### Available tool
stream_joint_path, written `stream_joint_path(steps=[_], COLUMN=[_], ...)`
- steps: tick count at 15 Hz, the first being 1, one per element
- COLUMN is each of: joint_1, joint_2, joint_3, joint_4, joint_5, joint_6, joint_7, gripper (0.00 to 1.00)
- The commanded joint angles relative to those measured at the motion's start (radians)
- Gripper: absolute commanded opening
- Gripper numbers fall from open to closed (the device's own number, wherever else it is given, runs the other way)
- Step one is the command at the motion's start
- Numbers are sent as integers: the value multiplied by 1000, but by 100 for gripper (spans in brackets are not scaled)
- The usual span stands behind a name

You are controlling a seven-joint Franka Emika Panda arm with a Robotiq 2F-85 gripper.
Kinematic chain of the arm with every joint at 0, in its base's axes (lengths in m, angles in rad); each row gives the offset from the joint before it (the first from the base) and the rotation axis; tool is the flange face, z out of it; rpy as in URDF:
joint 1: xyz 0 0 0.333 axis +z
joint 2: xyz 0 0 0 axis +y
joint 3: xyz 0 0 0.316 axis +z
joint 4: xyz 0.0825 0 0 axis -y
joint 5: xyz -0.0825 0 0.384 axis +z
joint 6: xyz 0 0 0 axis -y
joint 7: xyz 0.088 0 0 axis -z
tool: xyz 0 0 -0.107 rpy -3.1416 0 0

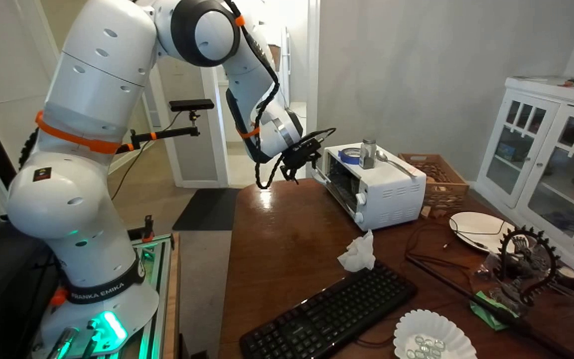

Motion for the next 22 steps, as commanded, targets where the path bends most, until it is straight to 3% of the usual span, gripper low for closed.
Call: stream_joint_path(steps=[1, 5, 13, 20, 22], joint_1=[36, 58, 49, 75, 72], joint_2=[57, 73, 231, -4, -84], joint_3=[-9, 10, 55, -3, -27], joint_4=[-49, -104, -78, -207, -250], joint_5=[102, 195, 429, 395, 331], joint_6=[-13, -28, -55, 87, 140], joint_7=[-63, -91, -297, -219, -150], gripper=[100, 100, 100, 100, 100])
